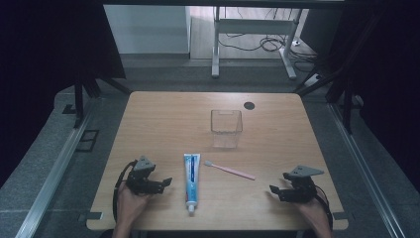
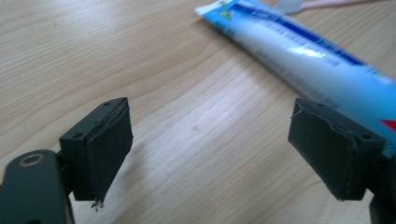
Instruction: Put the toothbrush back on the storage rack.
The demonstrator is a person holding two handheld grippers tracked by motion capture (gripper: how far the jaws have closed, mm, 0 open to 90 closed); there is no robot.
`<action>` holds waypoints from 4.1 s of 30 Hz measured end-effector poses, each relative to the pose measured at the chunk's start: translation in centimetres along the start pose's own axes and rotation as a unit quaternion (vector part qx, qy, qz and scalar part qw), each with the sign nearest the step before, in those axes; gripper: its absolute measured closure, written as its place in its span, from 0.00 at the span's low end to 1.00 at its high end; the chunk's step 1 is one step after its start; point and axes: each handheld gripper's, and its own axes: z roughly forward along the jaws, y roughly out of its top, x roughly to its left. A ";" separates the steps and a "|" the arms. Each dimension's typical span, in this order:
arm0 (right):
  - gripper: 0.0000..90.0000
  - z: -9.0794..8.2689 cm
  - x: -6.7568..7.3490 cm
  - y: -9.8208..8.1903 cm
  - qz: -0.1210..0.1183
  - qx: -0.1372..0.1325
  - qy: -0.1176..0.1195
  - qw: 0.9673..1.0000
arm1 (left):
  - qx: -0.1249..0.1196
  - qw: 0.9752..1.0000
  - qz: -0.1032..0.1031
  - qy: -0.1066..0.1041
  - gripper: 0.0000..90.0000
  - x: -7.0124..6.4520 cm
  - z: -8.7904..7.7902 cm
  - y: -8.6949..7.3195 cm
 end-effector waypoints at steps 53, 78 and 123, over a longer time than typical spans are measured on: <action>0.16 0.9 1.5 1.5 -0.017 0.032 0.020 0.999 | -0.003 1.000 0.025 0.003 0.15 -0.4 0.7 0.1; 0.95 2.5 2.8 5.2 -0.067 0.029 0.049 0.996 | -0.008 1.000 0.028 0.012 0.15 -0.5 0.6 0.1; 0.97 5.2 4.3 5.7 -0.053 0.074 0.093 0.991 | 0.002 0.999 0.040 0.014 0.15 -0.9 0.9 0.2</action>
